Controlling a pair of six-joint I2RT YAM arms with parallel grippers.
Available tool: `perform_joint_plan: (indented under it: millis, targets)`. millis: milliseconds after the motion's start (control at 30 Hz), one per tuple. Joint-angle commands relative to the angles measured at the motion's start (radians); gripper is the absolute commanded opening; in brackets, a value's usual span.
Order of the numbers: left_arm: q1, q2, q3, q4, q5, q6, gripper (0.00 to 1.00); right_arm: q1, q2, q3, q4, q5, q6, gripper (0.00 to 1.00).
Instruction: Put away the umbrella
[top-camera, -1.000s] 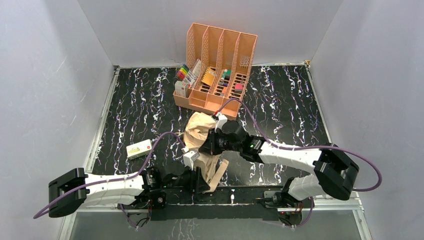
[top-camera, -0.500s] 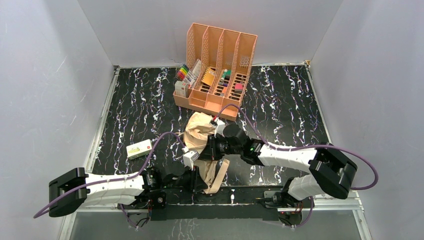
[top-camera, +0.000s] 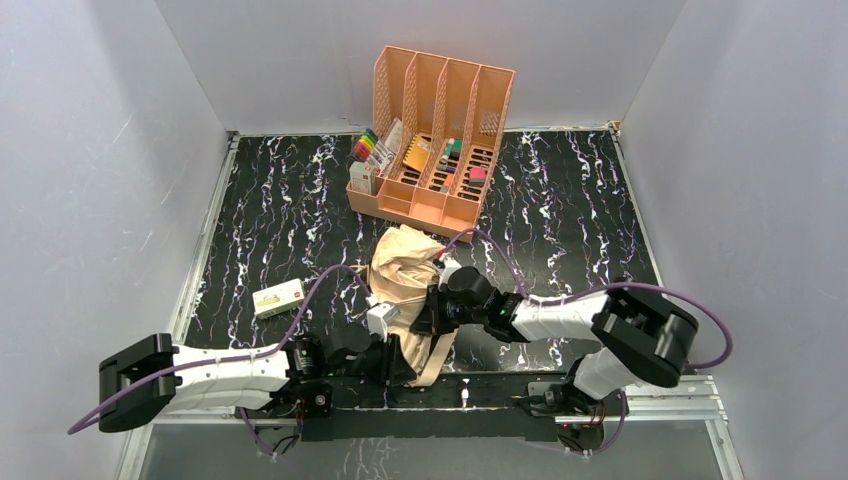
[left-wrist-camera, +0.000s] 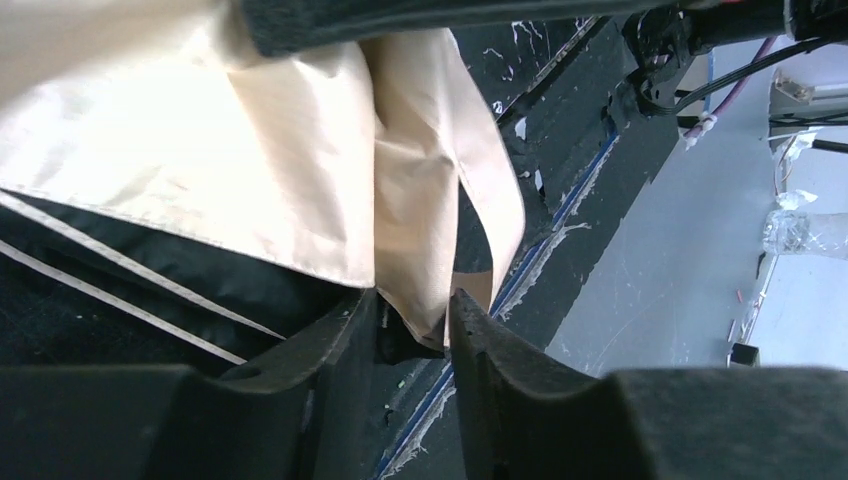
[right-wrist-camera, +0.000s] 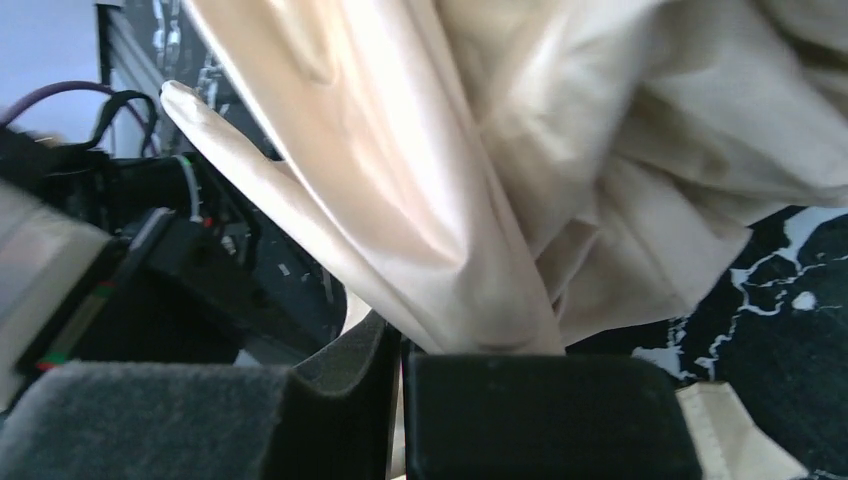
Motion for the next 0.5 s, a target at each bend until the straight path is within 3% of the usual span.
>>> perform_joint_plan:
  millis: [0, 167, 300, 467]
  targets:
    - [-0.016, 0.009, 0.043, -0.018, -0.001, 0.026, 0.35, 0.007, 0.076, -0.031, 0.141, 0.040, 0.014, 0.10]
    - [-0.025, -0.058, 0.101, -0.128, -0.035, 0.045, 0.55, 0.007, 0.130, -0.057, 0.145, 0.061, 0.014, 0.10]
    - [-0.025, -0.171, 0.166, -0.290, -0.176, 0.054, 0.79, 0.007, 0.154, -0.088, 0.134, 0.081, 0.027, 0.09]
    - [-0.025, -0.259, 0.313, -0.547, -0.376, 0.024, 0.86, 0.007, 0.179, -0.111, 0.145, 0.082, 0.035, 0.09]
